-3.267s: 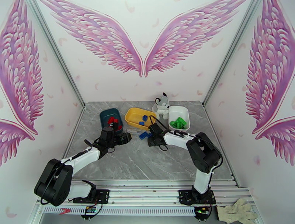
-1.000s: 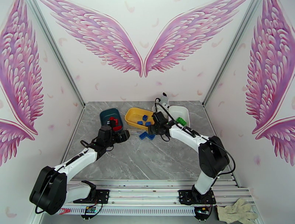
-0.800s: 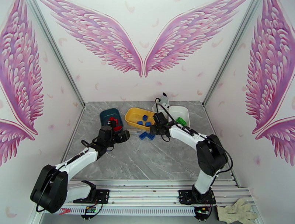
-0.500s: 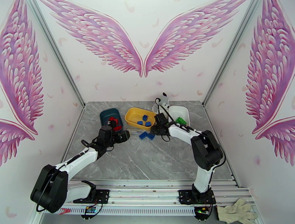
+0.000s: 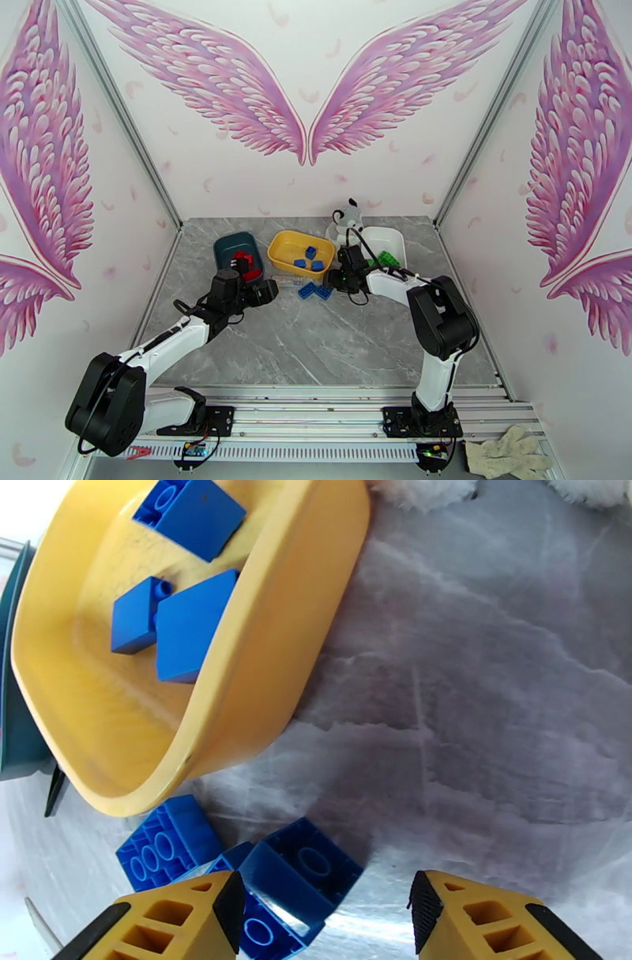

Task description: Sort the legos into containers by color

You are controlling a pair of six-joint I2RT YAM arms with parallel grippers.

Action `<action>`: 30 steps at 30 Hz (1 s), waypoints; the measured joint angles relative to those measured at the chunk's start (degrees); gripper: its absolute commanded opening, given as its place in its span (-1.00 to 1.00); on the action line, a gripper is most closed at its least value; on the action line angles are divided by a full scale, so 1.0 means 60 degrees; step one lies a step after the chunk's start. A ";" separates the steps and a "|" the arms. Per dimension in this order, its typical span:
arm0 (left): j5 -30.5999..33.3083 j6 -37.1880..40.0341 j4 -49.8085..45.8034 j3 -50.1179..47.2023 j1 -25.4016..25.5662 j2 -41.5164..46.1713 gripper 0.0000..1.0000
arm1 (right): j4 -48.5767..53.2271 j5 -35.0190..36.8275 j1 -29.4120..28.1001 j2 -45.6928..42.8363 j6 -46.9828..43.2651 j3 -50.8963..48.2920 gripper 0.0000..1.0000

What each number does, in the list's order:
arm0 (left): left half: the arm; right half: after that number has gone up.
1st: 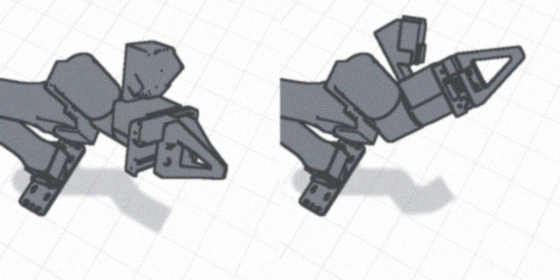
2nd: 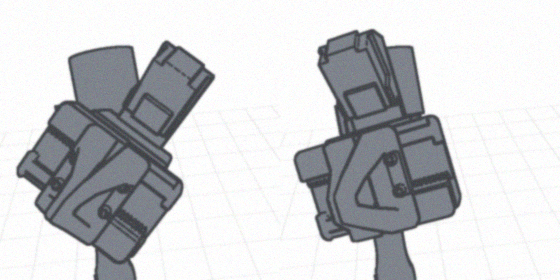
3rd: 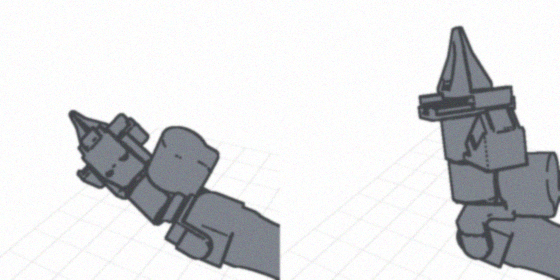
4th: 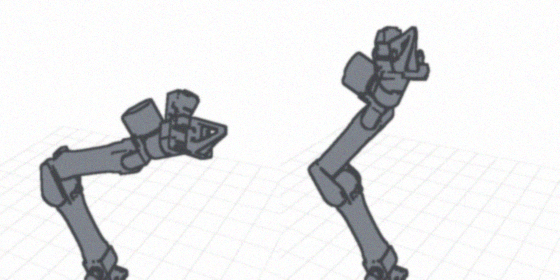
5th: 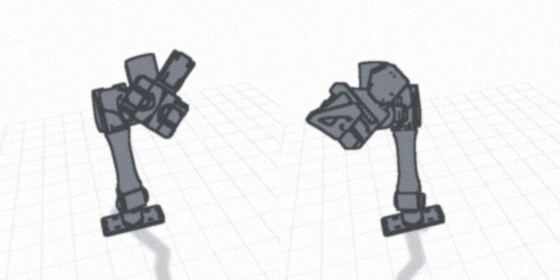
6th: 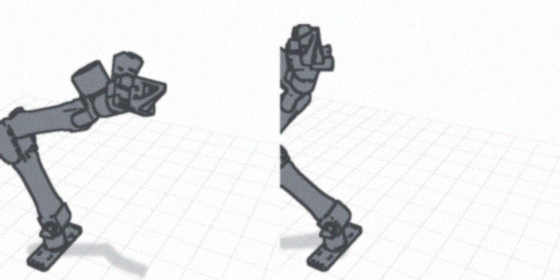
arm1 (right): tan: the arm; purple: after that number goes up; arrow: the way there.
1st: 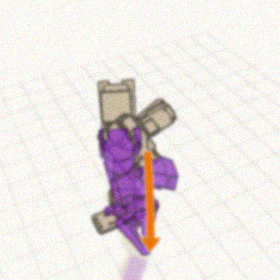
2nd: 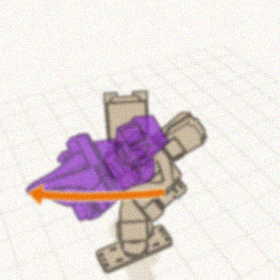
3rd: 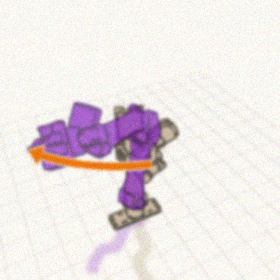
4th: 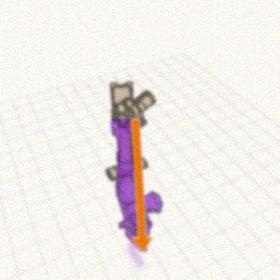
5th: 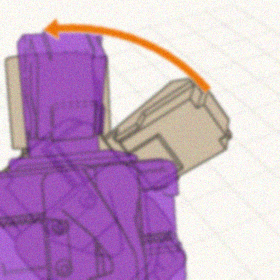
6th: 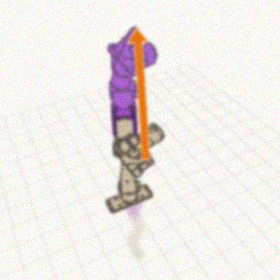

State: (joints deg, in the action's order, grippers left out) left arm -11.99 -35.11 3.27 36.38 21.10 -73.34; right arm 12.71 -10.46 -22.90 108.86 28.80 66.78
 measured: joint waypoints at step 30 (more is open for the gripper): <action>-0.0106 -0.0004 0.0004 0.0000 0.0000 -0.0004 0.97 | -0.0572 -0.0117 0.0004 0.0350 0.0284 -0.0138 -0.17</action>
State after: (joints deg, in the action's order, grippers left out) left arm -12.62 -35.14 3.29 36.38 21.10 -73.36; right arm 9.28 -11.16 -22.87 110.96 30.50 65.95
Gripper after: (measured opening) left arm 0.987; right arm 0.442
